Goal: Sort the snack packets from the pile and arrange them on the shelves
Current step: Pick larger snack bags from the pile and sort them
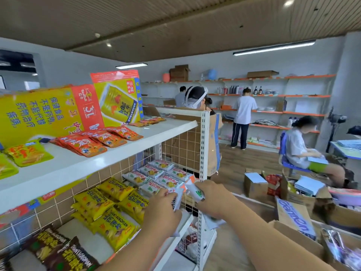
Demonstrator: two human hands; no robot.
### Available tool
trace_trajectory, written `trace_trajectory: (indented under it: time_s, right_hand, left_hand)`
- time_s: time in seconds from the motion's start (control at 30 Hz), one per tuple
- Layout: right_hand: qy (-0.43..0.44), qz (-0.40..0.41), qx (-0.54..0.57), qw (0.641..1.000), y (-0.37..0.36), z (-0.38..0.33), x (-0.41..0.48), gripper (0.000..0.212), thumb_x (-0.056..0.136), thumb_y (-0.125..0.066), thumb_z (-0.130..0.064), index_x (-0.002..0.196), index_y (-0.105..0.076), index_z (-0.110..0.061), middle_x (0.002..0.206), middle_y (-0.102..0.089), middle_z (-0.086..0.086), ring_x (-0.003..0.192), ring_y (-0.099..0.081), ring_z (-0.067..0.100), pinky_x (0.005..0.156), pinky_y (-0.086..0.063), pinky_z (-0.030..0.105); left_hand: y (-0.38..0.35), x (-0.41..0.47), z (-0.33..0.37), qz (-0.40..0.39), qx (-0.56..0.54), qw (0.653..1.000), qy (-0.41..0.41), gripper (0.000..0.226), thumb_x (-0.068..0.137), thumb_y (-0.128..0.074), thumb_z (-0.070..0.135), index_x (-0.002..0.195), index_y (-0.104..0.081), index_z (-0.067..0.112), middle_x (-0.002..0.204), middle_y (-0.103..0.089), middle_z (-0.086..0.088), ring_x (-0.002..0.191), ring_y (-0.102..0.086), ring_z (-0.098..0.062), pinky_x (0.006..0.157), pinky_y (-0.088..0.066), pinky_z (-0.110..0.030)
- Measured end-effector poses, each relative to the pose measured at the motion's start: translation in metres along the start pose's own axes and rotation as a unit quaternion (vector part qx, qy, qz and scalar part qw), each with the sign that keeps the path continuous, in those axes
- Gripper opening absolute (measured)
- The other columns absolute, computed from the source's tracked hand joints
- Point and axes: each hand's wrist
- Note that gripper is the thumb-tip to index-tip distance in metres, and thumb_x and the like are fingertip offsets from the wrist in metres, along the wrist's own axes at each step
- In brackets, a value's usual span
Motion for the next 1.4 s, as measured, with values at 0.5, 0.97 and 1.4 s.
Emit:
trace_trajectory:
  time_s: [0.5, 0.97, 1.4]
  right_hand:
    - [-0.035, -0.023, 0.040, 0.998, -0.072, 0.063, 0.202, 0.070, 0.090, -0.059, -0.030, 0.155, -0.033, -0.026, 0.152, -0.038, 0.000, 0.128, -0.048, 0.032, 0.099, -0.042, 0.035]
    - [0.037, -0.063, 0.103, 0.992, -0.103, 0.089, 0.336, 0.071, 0.079, -0.055, -0.030, 0.149, -0.045, -0.025, 0.143, -0.047, 0.004, 0.123, -0.053, 0.034, 0.098, -0.047, 0.040]
    - [0.167, -0.143, 0.088, 0.971, -0.131, 0.123, 0.456, 0.086, 0.073, -0.039, -0.060, 0.153, -0.037, -0.029, 0.156, -0.033, -0.001, 0.132, -0.045, 0.032, 0.109, -0.042, 0.041]
  left_hand:
    - [-0.100, 0.179, -0.056, -0.032, -0.023, 0.998, 0.044, 0.060, 0.093, -0.062, 0.037, 0.150, -0.048, 0.026, 0.161, -0.033, 0.002, 0.144, -0.030, -0.025, 0.112, -0.040, -0.043]
    - [-0.123, 0.246, -0.073, 0.010, 0.016, 0.991, 0.134, 0.058, 0.085, -0.063, 0.037, 0.141, -0.056, 0.027, 0.154, -0.042, 0.005, 0.137, -0.040, -0.023, 0.107, -0.042, -0.037]
    - [-0.176, 0.327, -0.036, 0.111, 0.062, 0.936, 0.328, 0.030, 0.080, -0.050, 0.036, 0.102, -0.067, 0.023, 0.101, -0.064, 0.001, 0.096, -0.062, -0.024, 0.085, -0.052, -0.035]
Point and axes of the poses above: each hand's wrist, its own x-axis towards the middle knuckle, its own y-axis out of the back of the hand, z = x × y
